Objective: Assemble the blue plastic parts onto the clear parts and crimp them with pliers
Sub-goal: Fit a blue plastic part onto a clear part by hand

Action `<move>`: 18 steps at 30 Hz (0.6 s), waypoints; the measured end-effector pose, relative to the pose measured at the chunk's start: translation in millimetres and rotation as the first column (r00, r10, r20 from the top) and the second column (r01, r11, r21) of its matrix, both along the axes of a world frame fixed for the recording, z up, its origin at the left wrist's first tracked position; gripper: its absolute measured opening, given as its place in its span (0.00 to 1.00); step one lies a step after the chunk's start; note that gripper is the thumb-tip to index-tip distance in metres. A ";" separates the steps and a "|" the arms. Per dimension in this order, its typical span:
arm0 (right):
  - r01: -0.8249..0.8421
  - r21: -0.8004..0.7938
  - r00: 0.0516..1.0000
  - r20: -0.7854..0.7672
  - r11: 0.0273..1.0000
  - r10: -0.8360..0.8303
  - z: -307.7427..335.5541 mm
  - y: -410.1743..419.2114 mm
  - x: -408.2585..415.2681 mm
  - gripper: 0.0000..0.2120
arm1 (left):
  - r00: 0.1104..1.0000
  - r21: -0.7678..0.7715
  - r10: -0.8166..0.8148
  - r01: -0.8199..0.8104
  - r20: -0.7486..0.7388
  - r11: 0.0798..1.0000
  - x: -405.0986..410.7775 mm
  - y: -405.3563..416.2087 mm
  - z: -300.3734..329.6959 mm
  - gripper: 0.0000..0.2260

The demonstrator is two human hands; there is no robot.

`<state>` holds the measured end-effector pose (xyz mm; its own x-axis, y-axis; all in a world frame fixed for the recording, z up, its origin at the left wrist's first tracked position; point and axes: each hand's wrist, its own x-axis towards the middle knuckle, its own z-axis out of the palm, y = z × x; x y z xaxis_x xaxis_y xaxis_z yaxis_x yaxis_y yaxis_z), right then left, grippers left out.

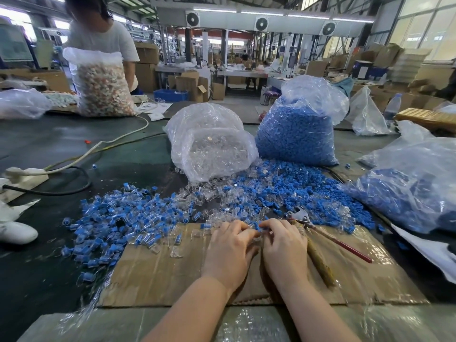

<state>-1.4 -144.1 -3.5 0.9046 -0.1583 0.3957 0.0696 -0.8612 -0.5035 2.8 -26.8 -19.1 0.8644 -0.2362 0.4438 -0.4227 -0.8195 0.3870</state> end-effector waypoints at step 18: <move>-0.143 0.138 0.980 0.161 0.980 0.120 -3.4 -6.1 -8.0 0.05 | 0.995 -0.272 0.091 -0.080 0.027 0.959 -10.2 2.6 10.3 0.03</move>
